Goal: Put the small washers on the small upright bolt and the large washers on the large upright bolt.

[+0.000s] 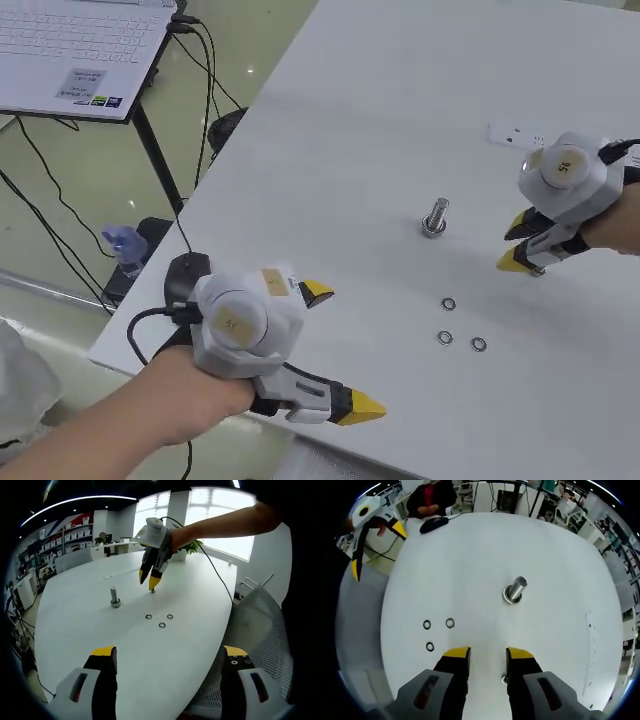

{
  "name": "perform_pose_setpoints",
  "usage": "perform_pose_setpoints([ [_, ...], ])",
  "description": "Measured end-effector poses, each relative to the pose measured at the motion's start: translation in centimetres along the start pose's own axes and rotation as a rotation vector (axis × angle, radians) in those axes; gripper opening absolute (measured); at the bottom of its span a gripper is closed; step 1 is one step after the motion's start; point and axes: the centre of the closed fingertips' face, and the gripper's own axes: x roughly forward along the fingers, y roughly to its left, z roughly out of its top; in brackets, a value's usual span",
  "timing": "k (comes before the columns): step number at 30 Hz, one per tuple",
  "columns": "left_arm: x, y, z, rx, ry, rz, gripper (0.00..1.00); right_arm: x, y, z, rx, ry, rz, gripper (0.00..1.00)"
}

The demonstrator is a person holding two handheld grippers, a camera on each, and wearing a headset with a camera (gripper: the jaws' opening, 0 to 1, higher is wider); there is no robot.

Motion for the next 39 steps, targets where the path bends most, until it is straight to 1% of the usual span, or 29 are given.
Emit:
perform_pose_setpoints([
  [4, -0.1, 0.0, 0.1, 0.003, 0.001, -0.004, 0.86, 0.3, 0.9, 0.2, -0.008, -0.002, 0.011, 0.3],
  [5, -0.2, 0.0, 0.2, 0.0, -0.003, -0.004, 0.85, 0.5, 0.9, -0.1, -0.013, 0.002, 0.015, 0.3],
  [8, -0.2, 0.0, 0.2, -0.002, -0.004, -0.003, 0.85, 0.6, 1.5, -0.1, -0.016, 0.002, 0.021, 0.3],
  [12, -0.2, -0.1, 0.3, 0.002, -0.007, -0.003, 0.85, 0.7, 3.0, 0.0, -0.025, 0.0, 0.034, 0.3],
  [22, -0.3, -0.2, 0.7, 0.001, -0.019, -0.005, 0.84, 1.2, 6.1, -0.5, -0.035, -0.003, 0.06, 0.3],
  [29, -0.3, -0.2, 0.7, 0.007, -0.018, -0.002, 0.84, 2.4, 8.7, -1.6, -0.059, 0.011, 0.09, 0.29],
  [33, -0.3, -0.3, 1.0, 0.002, -0.036, -0.008, 0.85, 3.2, 9.3, -2.3, -0.058, 0.017, 0.103, 0.28],
  [35, -0.3, -0.3, 0.7, 0.01, -0.022, -0.005, 0.85, 3.6, 9.3, -2.6, -0.059, 0.013, 0.103, 0.28],
  [37, -0.3, -0.3, 0.7, 0.01, -0.02, -0.005, 0.84, 4.0, 9.2, -2.8, -0.057, 0.01, 0.104, 0.28],
  [39, -0.3, -0.3, 0.7, 0.007, -0.021, -0.008, 0.84, 4.4, 9.3, -3.1, -0.054, 0.018, 0.106, 0.27],
])
